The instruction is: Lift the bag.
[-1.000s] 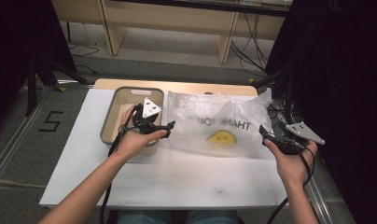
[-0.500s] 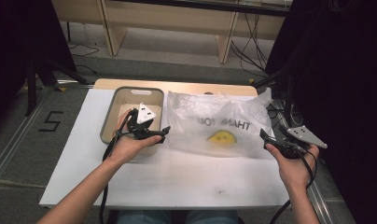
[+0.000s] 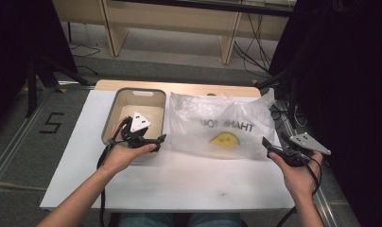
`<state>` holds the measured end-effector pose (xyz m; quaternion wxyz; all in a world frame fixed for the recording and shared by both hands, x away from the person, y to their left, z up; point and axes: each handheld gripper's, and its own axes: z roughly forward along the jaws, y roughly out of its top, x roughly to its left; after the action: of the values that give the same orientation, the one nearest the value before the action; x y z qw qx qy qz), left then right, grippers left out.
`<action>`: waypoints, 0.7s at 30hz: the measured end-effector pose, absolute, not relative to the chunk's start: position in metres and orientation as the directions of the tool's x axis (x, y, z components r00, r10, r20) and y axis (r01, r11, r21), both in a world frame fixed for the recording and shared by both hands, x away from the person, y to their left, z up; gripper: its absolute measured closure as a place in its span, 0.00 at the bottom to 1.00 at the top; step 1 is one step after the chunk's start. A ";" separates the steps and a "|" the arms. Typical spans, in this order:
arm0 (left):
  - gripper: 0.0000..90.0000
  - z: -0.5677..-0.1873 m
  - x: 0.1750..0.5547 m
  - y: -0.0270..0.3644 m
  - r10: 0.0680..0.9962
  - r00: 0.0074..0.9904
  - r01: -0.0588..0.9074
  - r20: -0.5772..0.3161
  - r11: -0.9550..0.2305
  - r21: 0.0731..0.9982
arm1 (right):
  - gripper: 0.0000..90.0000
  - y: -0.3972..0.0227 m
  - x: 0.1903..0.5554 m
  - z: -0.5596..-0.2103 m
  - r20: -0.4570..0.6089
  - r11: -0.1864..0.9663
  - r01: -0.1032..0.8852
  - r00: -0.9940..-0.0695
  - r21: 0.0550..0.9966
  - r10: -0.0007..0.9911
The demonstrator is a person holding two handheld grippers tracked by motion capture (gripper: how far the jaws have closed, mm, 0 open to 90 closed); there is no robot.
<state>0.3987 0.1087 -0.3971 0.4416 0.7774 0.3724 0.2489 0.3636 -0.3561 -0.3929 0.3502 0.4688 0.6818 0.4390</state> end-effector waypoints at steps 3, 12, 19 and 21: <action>0.26 -0.402 0.393 0.113 0.794 0.605 0.359 0.056 -0.335 0.871 | 0.31 -0.356 0.360 -0.397 -0.065 0.183 0.340 -0.330 0.922 0.942; 0.25 -0.411 0.378 0.124 0.781 0.622 0.355 0.051 -0.339 0.871 | 0.31 -0.355 0.350 -0.411 -0.059 0.199 0.360 -0.365 0.911 0.929; 0.25 -0.420 0.367 0.129 0.763 0.643 0.342 0.063 -0.360 0.868 | 0.32 -0.354 0.341 -0.422 -0.046 0.204 0.375 -0.389 0.904 0.920; 0.25 -0.422 0.365 0.131 0.760 0.647 0.340 0.066 -0.365 0.867 | 0.32 -0.355 0.338 -0.424 -0.045 0.207 0.377 -0.396 0.903 0.917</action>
<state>0.3646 0.1313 -0.4220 0.4437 0.7916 0.3472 0.2365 0.3381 -0.3548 -0.4242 0.3095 0.4542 0.7126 0.4360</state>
